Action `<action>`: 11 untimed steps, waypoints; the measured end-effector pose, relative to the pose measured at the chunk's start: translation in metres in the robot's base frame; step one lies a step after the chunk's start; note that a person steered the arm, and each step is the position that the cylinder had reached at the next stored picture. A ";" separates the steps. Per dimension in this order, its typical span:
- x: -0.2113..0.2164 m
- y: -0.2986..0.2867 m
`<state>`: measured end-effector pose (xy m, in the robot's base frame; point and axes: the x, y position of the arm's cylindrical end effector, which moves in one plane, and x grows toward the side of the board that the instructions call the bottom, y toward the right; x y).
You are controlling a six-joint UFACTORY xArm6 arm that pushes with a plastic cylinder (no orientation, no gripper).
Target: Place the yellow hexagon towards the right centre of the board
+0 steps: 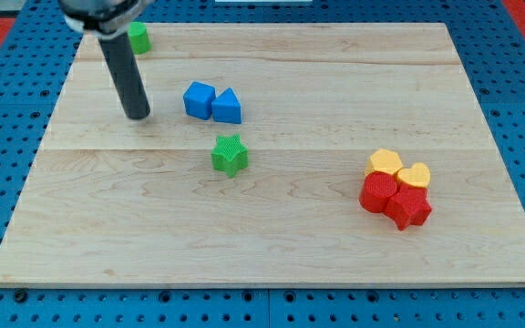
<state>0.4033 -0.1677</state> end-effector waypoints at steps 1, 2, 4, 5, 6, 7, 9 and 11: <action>0.069 0.017; 0.117 0.104; 0.103 0.237; 0.097 0.295; 0.084 0.301; 0.058 0.319; 0.043 0.362; 0.029 0.407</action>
